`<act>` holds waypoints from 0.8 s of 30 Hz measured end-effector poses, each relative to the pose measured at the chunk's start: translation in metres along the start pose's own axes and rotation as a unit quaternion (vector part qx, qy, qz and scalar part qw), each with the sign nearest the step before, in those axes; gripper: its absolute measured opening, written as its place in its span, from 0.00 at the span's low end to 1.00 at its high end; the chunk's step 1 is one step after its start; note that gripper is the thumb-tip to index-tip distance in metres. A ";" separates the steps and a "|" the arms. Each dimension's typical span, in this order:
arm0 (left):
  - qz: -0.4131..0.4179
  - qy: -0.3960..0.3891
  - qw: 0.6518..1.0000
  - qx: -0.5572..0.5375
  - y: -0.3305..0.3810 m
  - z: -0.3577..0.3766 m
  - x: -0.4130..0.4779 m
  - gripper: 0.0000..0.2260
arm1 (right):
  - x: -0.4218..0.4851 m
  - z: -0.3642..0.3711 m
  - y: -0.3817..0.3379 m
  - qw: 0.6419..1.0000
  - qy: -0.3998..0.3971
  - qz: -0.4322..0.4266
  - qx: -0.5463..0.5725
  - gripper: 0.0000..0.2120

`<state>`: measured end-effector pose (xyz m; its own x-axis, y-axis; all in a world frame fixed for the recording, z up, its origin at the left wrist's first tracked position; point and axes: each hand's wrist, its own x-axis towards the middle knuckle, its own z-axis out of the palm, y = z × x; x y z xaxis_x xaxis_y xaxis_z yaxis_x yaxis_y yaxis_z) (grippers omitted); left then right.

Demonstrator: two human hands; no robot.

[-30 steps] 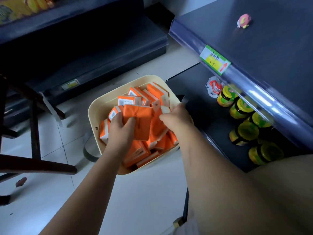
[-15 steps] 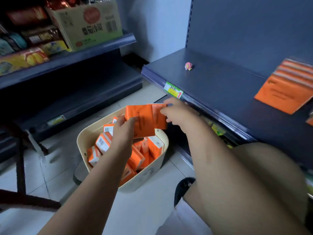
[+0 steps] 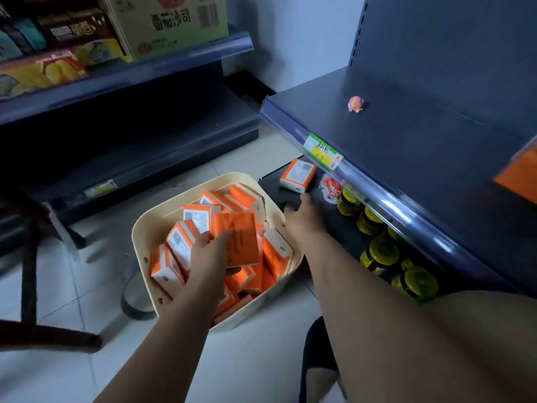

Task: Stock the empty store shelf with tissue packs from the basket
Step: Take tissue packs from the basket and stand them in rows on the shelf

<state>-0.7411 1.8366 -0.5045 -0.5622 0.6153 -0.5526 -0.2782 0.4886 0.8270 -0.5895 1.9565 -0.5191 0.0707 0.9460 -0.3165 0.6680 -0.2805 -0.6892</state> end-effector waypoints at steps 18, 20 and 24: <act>0.047 -0.033 0.998 0.020 -0.002 0.011 0.076 0.19 | 0.176 0.019 -0.002 0.959 -0.048 -0.138 -0.245 0.27; 0.050 -0.026 0.998 0.015 -0.004 0.011 0.076 0.19 | 0.170 0.021 -0.008 0.966 -0.025 -0.113 -0.233 0.27; 0.027 -0.026 0.999 0.001 -0.001 0.012 0.073 0.19 | 0.163 0.029 -0.011 0.983 0.036 -0.009 -0.178 0.36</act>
<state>-0.7721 1.8886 -0.5473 -0.5349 0.6728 -0.5111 -0.2466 0.4543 0.8560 -0.6069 2.1087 -0.5821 0.0996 0.9628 -0.2510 0.8856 -0.2008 -0.4187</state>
